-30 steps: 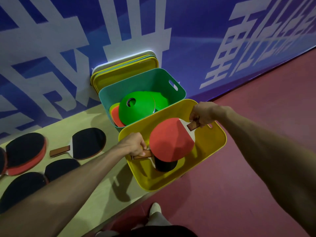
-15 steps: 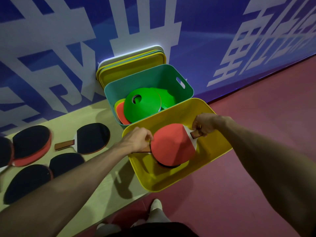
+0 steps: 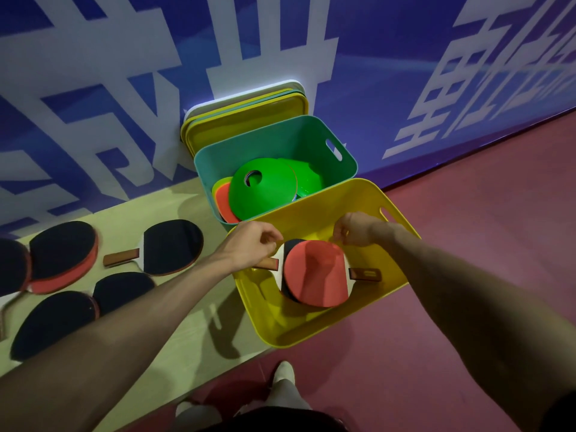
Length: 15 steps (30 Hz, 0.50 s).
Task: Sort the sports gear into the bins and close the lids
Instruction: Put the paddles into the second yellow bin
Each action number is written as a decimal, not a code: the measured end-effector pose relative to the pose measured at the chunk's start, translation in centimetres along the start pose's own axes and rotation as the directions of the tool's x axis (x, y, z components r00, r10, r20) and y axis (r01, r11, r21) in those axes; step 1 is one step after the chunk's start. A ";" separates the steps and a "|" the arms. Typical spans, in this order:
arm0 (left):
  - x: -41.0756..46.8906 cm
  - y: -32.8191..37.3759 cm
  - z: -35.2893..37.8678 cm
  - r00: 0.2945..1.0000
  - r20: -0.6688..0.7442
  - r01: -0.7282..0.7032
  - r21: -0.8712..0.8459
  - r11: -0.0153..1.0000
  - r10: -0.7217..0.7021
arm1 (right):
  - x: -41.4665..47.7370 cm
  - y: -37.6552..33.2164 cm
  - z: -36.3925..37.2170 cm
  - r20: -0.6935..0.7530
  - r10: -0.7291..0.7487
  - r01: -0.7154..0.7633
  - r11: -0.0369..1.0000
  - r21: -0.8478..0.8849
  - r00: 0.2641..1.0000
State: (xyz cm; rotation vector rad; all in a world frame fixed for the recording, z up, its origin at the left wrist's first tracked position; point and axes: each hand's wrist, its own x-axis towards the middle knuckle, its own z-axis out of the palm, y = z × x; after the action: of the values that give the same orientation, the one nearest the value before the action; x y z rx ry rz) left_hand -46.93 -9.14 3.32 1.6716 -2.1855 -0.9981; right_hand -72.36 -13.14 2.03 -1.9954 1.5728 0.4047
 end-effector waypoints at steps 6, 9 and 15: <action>-1.4 -0.2 -3.2 0.978 -0.211 -0.046 -0.207 0.977 0.001 | 0.3 -5.1 -3.8 -0.083 -0.129 0.135 0.989 0.068 0.988; -2.7 -1.3 -5.6 0.949 -0.315 -0.071 -0.272 0.960 -0.019 | 0.2 -9.0 -5.7 -0.152 -0.215 0.235 0.963 0.130 0.965; -6.3 -6.1 -10.2 0.888 -0.443 -0.012 -0.284 0.959 -0.120 | 0.9 -18.3 -7.0 -0.301 -0.372 0.408 0.911 0.065 0.878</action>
State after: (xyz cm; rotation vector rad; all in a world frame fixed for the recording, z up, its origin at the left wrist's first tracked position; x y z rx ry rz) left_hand -34.58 -8.02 8.56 1.6367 -1.6205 -0.7786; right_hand -55.33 -15.23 11.51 -2.2742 1.2611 -0.1456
